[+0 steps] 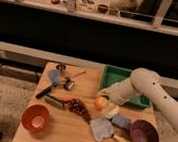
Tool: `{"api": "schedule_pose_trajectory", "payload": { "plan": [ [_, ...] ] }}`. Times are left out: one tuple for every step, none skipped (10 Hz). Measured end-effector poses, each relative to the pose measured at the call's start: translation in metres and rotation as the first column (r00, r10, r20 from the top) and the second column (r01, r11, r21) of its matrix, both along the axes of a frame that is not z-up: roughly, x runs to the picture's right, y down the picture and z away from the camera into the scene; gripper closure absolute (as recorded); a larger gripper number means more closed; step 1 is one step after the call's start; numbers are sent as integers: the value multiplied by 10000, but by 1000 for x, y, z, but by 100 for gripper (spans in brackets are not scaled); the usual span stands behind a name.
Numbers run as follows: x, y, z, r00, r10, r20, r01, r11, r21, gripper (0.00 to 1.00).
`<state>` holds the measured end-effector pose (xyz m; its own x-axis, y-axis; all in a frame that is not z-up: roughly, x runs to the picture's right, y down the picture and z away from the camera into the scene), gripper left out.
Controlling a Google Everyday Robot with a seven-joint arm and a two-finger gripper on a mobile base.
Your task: Place apple in purple bowl
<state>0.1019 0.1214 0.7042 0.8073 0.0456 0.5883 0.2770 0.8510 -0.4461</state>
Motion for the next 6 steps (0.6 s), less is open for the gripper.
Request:
{"api": "schedule_pose_trajectory", "payload": {
  "plan": [
    [4,1,-1,10000,27,-17,-27,10000,12,100],
    [9,3,-3,10000,62,-32,-62,10000,2,100],
    [13,5,-5,9999,101,-50,-101,9999,-5,100],
    [17,7,-7,9998,161,-76,-161,9999,-3,100],
    [20,8,-8,9997,224,-101,-224,9997,8,100],
    [24,9,-9,9995,306,-126,-306,9995,20,100]
  ]
}}
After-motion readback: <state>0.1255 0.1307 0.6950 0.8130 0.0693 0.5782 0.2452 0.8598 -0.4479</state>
